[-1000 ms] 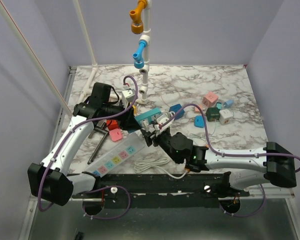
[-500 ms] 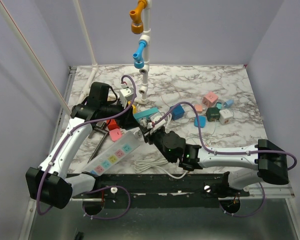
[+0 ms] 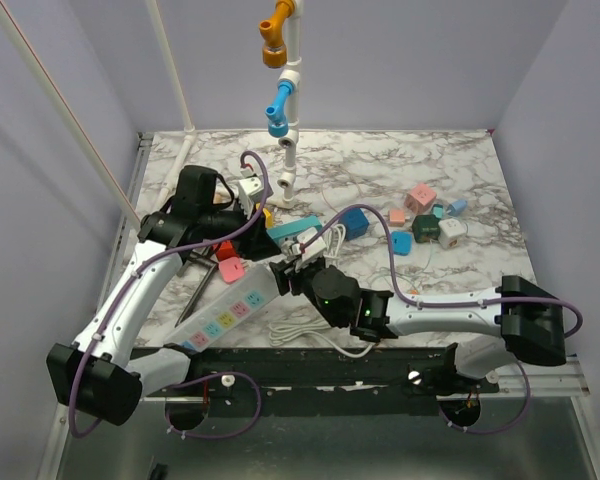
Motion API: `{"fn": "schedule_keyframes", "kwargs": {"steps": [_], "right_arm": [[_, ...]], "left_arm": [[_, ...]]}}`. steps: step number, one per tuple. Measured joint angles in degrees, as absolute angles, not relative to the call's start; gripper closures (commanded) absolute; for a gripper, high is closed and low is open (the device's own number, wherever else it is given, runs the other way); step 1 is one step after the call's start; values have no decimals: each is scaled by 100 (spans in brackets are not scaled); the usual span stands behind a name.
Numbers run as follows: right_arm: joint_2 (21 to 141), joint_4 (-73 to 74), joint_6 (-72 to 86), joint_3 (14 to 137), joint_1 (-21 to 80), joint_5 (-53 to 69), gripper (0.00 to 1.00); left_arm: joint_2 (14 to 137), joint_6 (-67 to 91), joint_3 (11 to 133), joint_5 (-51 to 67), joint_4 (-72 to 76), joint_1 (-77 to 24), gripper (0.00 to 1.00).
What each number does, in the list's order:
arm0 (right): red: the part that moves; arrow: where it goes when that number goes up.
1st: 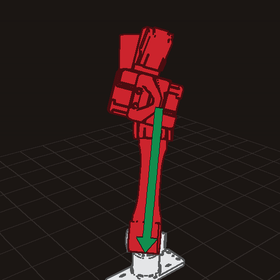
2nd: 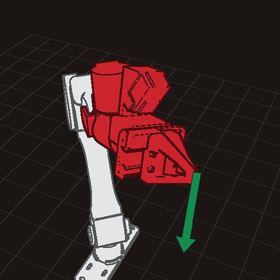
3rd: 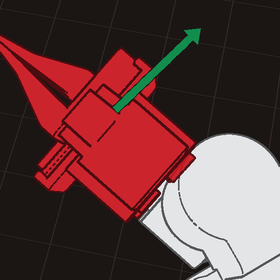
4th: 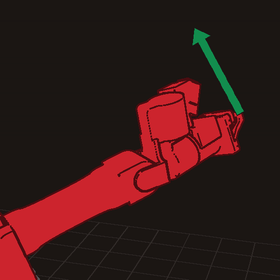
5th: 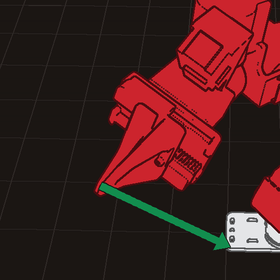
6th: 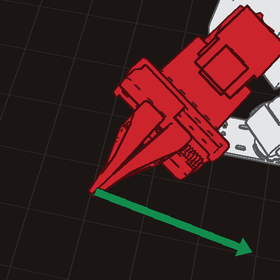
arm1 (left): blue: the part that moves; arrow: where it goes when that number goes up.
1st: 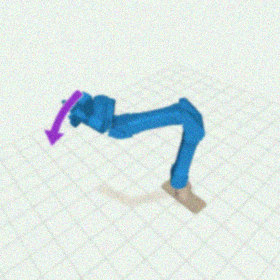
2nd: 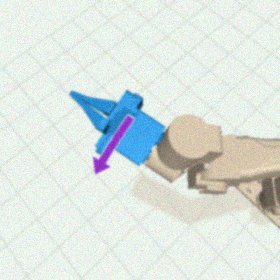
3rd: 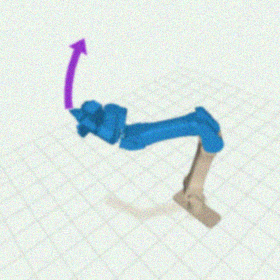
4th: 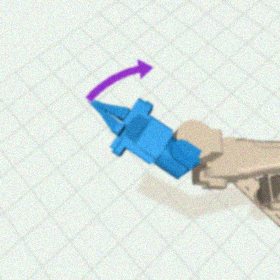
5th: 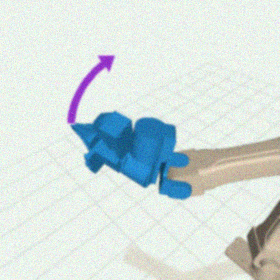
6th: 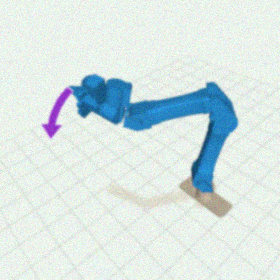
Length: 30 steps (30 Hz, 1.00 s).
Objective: Pull the plug off the socket
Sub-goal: Remove the plug from the socket.
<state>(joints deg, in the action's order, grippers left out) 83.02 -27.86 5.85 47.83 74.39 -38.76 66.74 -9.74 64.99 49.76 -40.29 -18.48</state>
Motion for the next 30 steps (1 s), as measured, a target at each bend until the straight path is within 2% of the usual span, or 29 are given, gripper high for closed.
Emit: {"fn": "schedule_keyframes", "kwargs": {"steps": [5, 11, 15, 25, 30], "right_arm": [[8464, -2897, 709, 4801, 7400, -3870, 57], [8619, -3048, 814, 4873, 7273, -3850, 83], [8637, -3087, 838, 4882, 7240, -3874, 97], [8374, -2842, 784, 4864, 7120, -3946, 99], [7896, -2617, 716, 4801, 6838, -3909, 99]], "left_arm": [[6567, -934, 6469, 5076, -4029, -1898, 100], [6525, -945, 6429, 5033, -3942, -1876, 100], [6501, -958, 6420, 4967, -3896, -1876, 100], [6414, -788, 6449, 4241, -3579, -2316, 100], [7006, -764, 7225, 3833, -3638, -2692, 100]]}}
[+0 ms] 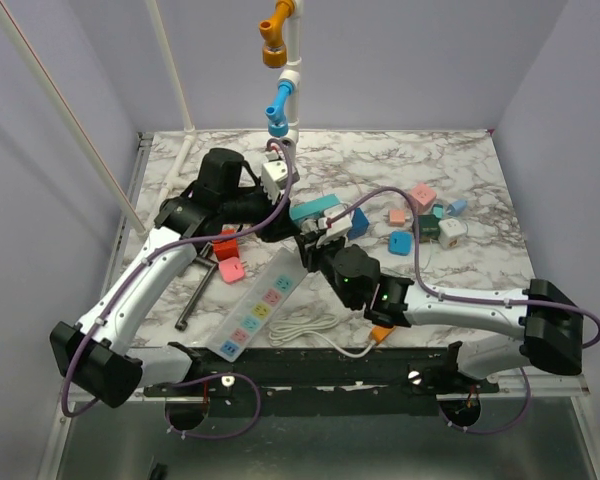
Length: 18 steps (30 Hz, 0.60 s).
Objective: Pull the plug off the socket
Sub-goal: Remove the plug from the socket.
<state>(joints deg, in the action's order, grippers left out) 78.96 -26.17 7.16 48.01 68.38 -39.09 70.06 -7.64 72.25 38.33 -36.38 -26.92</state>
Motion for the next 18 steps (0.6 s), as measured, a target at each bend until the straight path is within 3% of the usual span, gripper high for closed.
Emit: {"fn": "schedule_keyframes", "kwargs": {"steps": [18], "right_arm": [[6744, -2300, 556, 4512, 6213, -3979, 99]], "left_arm": [[7671, -755, 7553, 2792, -3592, -2928, 100]]}}
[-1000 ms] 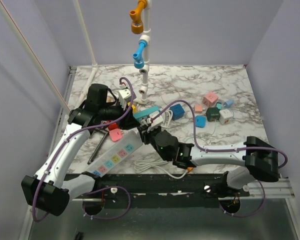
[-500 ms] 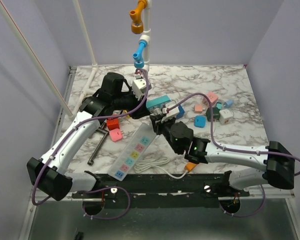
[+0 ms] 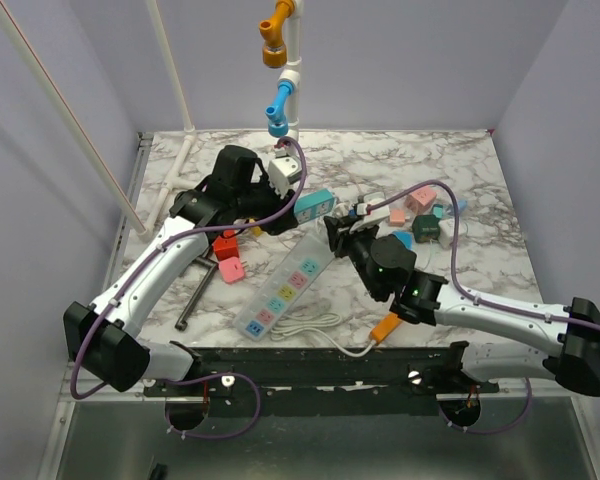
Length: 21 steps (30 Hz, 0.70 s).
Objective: Pull the plug off the socket
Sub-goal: Remove the plug from the socket, then place the plug at the center of the board.
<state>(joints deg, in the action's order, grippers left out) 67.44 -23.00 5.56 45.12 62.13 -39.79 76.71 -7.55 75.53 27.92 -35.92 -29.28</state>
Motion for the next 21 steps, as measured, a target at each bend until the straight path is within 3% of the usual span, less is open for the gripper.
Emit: {"fn": "schedule_keyframes", "kwargs": {"steps": [13, 21], "right_arm": [[5454, -1251, 1033, 3900, 6136, -4703, 99], [5382, 362, 1981, 4278, 4910, -5260, 99]], "left_arm": [[7669, -768, 6941, 2213, -3096, -2978, 100], [7695, -921, 6790, 1723, -2991, -3022, 100]]}}
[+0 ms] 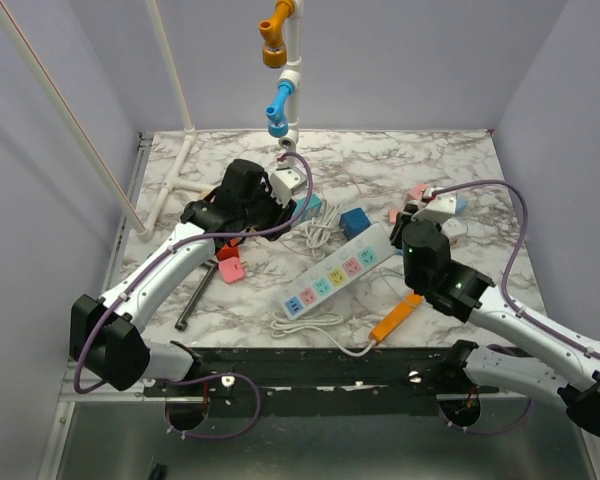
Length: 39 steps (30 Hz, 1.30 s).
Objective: Pull the plug off the socket
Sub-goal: Place the plug at the center of the board, then place the socket at the center of the board.
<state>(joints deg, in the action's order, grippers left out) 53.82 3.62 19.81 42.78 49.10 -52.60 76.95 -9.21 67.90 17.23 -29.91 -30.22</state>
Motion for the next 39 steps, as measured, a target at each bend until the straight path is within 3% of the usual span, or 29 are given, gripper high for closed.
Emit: {"fn": "schedule_keyframes", "kwargs": {"steps": [8, 10, 16, 19, 24, 29, 35, 39], "right_arm": [[5708, 1747, 2681, 5000, 3481, -5181, 99], [5817, 1992, 2842, 5052, 3223, -5129, 99], [6200, 2390, 3208, 5059, 2565, -4727, 99], [6316, 2456, 3304, 5065, 1942, -4445, 99], [6386, 2443, 3312, 5144, 1402, -4093, 99], [6598, 2298, 3310, 5048, 1409, -3430, 84], [6921, 2228, 3295, 4825, 1415, -3011, 69], [7194, 2069, 3249, 4825, 1415, -2961, 52]], "left_arm": [[7806, -1055, 6770, 1347, -2779, -3479, 100], [7848, -1098, 6753, 1286, -2709, -3577, 93], [8285, -1120, 6759, 1258, -2458, -3656, 90], [8514, -1107, 6764, 1225, -2386, -3645, 73], [8678, -1094, 6766, 1190, -2259, -3647, 35], [8667, -1125, 6427, 1157, -1959, -3645, 2], [8667, -1153, 6200, 1160, -1955, -3645, 2], [8514, -1129, 6202, 1208, -2012, -3636, 1]]}}
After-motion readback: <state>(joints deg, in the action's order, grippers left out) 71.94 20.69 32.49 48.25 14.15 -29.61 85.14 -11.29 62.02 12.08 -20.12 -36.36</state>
